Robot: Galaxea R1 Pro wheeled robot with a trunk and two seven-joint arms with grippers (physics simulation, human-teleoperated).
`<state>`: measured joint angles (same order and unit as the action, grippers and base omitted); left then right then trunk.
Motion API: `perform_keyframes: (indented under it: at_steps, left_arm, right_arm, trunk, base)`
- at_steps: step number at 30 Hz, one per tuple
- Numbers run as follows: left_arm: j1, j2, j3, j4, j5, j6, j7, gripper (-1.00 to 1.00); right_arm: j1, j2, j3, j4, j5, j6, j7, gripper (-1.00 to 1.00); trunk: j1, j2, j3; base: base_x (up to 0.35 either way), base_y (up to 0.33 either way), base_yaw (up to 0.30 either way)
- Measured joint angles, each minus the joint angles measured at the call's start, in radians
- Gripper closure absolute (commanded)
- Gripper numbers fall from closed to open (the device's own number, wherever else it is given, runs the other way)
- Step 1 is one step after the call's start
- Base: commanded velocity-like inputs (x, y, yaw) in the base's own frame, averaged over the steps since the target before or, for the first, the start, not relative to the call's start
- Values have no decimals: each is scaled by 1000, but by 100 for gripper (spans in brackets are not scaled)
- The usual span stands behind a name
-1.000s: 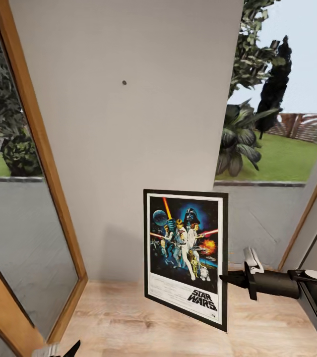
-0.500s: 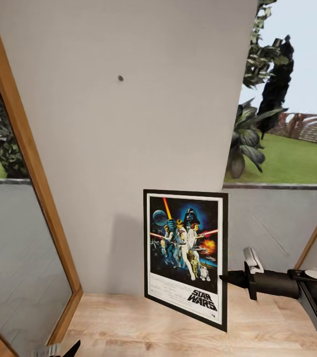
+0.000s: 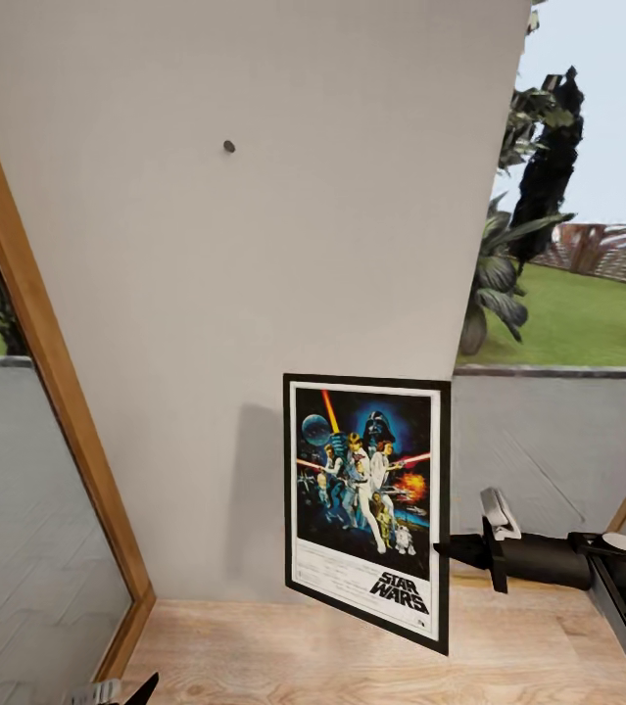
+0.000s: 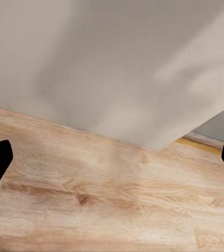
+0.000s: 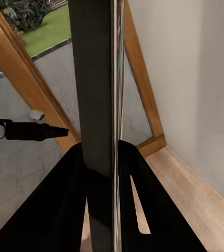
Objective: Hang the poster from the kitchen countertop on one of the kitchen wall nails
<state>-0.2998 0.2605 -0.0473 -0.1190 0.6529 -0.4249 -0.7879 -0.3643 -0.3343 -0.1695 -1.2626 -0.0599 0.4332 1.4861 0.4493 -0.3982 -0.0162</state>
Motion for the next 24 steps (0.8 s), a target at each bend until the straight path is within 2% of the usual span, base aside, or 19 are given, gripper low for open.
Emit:
perform_keyframes:
  at_steps: [1, 4, 10, 11, 13, 16, 22, 24]
  left_arm:
    - [1, 0, -2, 64, 2, -2, -1, -100]
    - [3, -6, 0, 91, 6, 0, 0, -100]
    - [4, -7, 3, 93, 7, 2, 1, -100]
    - [4, -9, 2, 93, 7, 3, 1, -100]
    - [5, -11, 2, 93, 7, 3, 2, -100]
    - [4, -13, 2, 93, 7, 3, 2, -100]
    - [5, -13, 2, 93, 7, 3, 3, -100]
    - [5, -14, 2, 93, 7, 3, 3, -100]
  right_arm:
    - [0, 0, 0, -8, -5, 2, 1, 100]
    - [0, 0, -3, -33, -14, 7, 4, 100]
    - [-4, 3, -2, -109, -31, 15, 3, 100]
    - [-13, 8, 1, -143, -52, 52, 1, 100]
    - [-21, 13, 2, -155, -59, 80, 1, 100]
    - [-96, 31, 9, -175, -66, 147, 1, 100]
    - [-211, 43, 50, -182, -67, 241, 1, 100]
    - [-286, 46, 68, -184, -68, 287, 1, 100]
  trunk:
    - [0, 0, 0]
    - [0, 0, 0]
    - [0, 0, 0]
    - [0, 0, 0]
    - [0, 0, 0]
    - [0, 0, 0]
    - [0, 0, 0]
    - [0, 0, 0]
  base:
    - [4, 0, 0]
    - [1, 0, 0]
    - [0, 0, 0]
    - [0, 0, 0]
    - [0, 0, 0]
    - [0, 0, 0]
    - [0, 0, 0]
    - [0, 0, 0]
